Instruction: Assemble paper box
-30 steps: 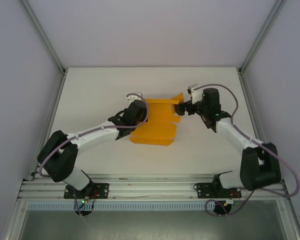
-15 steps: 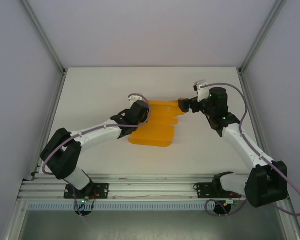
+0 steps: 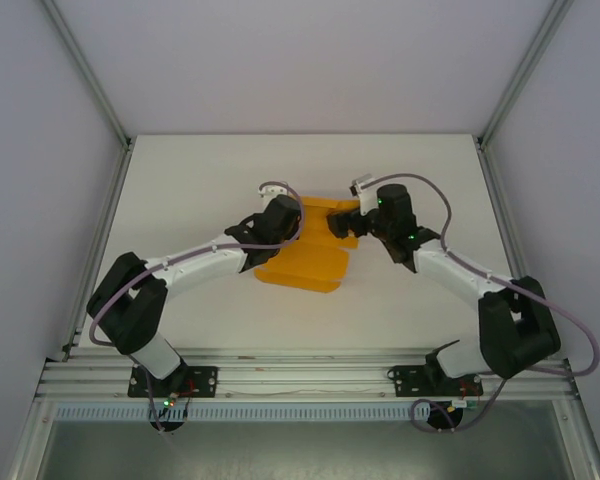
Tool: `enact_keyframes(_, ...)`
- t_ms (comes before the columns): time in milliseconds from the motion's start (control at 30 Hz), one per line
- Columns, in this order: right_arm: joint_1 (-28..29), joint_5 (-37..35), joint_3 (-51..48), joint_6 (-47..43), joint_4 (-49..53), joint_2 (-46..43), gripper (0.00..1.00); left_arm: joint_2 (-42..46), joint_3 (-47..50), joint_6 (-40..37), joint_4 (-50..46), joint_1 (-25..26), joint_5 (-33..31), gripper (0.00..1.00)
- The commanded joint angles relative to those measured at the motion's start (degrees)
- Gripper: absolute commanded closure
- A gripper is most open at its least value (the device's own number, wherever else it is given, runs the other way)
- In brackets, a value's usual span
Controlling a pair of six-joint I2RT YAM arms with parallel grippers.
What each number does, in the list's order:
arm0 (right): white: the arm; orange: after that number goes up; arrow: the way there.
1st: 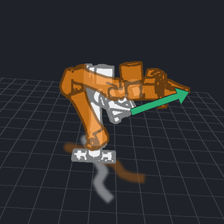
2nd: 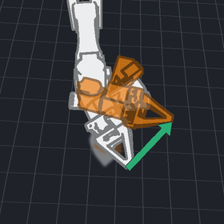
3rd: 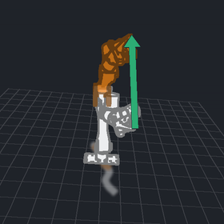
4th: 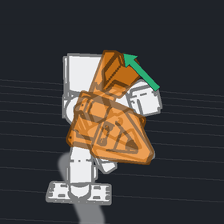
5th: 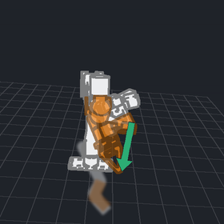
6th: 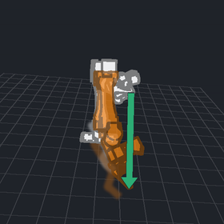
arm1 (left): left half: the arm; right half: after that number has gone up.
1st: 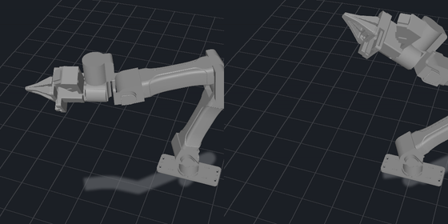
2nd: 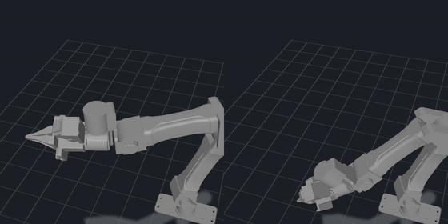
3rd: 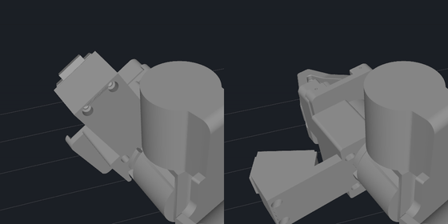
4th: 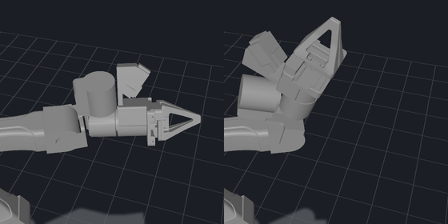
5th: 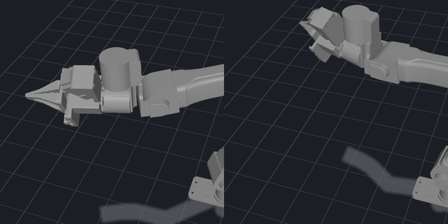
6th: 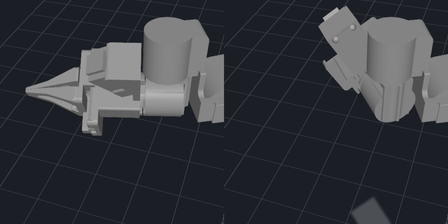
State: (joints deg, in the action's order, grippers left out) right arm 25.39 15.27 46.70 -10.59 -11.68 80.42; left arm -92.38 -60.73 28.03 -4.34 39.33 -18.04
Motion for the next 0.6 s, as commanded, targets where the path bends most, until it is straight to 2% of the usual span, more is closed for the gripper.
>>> enact_keyframes(0, 0.42, -13.61, -1.61, 7.02, -9.87, -2.37, 0.0, 0.67, -1.05, 1.5, -0.58, 0.22, -0.82, 1.0)
enact_keyframes(267, 0.16, -21.91, -7.1, 11.3, 10.35, -16.42, 0.0, 3.08, 0.46, 1.59, -0.41, -0.03, -5.85, 1.0)
enact_keyframes(433, -2.02, -22.02, -12.02, 18.06, 18.14, -21.53, 0.0, 4.31, 0.66, 0.94, 0.79, -0.13, -5.66, 1.0)
enact_keyframes(567, -4.13, -16.59, -12.93, 19.23, 18.45, -20.04, 0.0, 4.95, 0.7, 0.49, 1.26, -0.22, -5.55, 1.0)
